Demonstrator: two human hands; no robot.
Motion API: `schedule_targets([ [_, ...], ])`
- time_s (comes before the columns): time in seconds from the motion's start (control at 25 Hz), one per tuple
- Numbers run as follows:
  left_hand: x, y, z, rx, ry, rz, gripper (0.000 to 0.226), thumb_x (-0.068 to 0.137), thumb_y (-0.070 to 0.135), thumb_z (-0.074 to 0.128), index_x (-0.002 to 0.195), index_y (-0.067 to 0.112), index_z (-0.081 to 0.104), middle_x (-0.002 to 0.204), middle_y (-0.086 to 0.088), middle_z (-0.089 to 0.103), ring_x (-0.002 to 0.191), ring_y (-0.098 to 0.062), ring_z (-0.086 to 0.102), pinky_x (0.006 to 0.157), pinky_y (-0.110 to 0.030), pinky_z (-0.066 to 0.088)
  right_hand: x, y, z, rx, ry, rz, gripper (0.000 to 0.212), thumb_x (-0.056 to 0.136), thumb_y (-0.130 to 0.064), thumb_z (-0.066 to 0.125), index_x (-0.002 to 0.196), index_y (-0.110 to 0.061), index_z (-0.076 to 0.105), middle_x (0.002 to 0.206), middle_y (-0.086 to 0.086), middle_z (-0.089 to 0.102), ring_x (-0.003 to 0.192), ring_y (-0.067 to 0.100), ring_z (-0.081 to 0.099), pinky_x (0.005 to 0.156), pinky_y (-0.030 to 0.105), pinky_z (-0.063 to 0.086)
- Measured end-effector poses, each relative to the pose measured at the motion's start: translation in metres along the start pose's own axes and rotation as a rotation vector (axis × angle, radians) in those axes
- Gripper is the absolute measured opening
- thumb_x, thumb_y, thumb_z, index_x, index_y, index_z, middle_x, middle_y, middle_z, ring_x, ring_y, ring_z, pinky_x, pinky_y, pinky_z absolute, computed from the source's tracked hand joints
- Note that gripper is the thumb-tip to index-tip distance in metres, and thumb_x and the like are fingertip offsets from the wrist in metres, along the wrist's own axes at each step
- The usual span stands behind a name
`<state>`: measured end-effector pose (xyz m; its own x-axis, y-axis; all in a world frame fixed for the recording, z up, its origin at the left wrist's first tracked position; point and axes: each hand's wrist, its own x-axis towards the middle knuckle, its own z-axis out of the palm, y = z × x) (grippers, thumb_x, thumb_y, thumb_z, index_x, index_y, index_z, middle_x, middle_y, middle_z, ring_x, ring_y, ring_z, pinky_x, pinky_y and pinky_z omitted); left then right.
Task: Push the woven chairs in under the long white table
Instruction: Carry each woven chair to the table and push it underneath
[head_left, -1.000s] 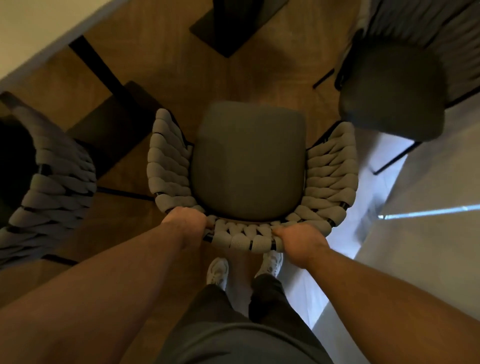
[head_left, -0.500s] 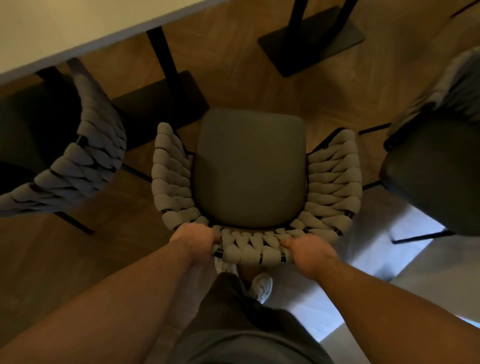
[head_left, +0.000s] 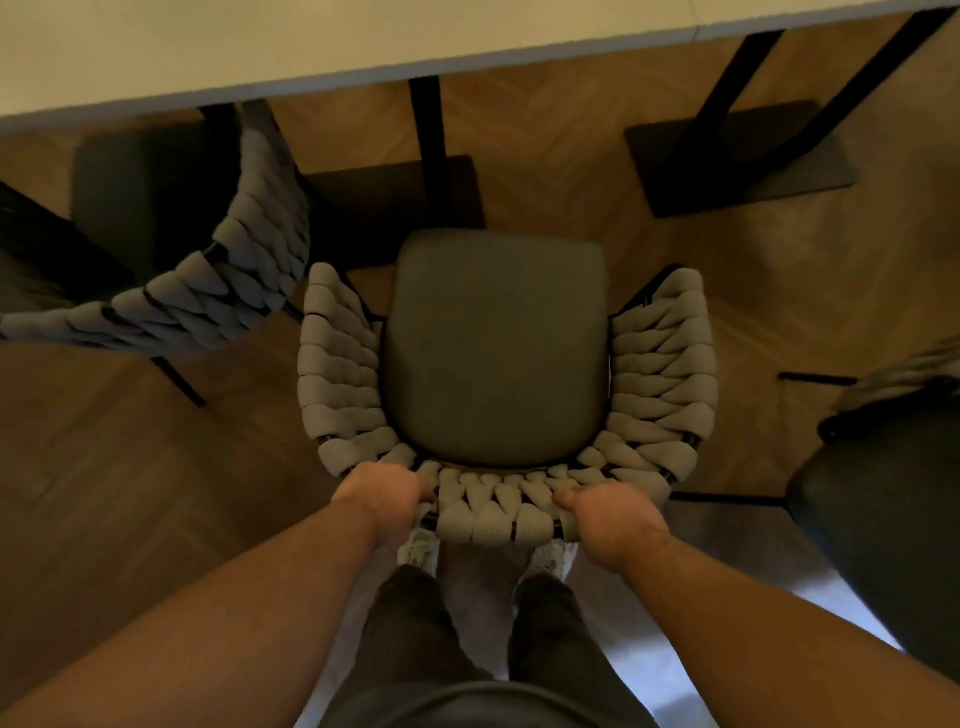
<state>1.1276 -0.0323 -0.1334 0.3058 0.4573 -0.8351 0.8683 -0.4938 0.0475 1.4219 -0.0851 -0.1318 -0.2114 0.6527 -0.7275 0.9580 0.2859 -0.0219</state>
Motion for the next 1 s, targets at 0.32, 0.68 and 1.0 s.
schedule_targets([
  [0.32,0.013,0.049,-0.001,-0.125,0.016,-0.076,0.041,0.095,0.025,0.062,0.132,0.045,0.06,0.107,0.003,0.067,0.094,-0.022,0.063,0.084,-0.043,0.057,0.02,0.059,-0.001,-0.14,-0.052,-0.112,0.055,0.104,-0.013,0.053,0.153,-0.035,0.043,0.14,0.003,0.063,0.124,0.031,0.059,0.102,0.047,0.051],
  [0.68,0.017,0.057,-0.003,-0.161,0.007,-0.094,0.057,0.099,0.024,0.059,0.148,0.051,0.048,0.126,0.003,0.066,0.112,-0.025,0.063,0.094,-0.043,0.053,0.036,0.07,0.009,-0.151,-0.076,-0.163,0.064,0.103,-0.015,0.057,0.16,-0.033,0.035,0.152,0.002,0.054,0.133,0.032,0.054,0.107,0.047,0.049],
  [1.0,0.025,0.019,-0.021,-0.24,0.02,-0.106,0.054,0.099,0.024,0.058,0.146,0.049,0.051,0.123,0.003,0.067,0.11,-0.024,0.064,0.091,-0.043,0.055,0.075,0.059,-0.032,-0.176,-0.05,-0.129,0.055,0.104,-0.018,0.055,0.155,-0.035,0.042,0.144,-0.001,0.06,0.127,0.029,0.057,0.107,0.048,0.049],
])
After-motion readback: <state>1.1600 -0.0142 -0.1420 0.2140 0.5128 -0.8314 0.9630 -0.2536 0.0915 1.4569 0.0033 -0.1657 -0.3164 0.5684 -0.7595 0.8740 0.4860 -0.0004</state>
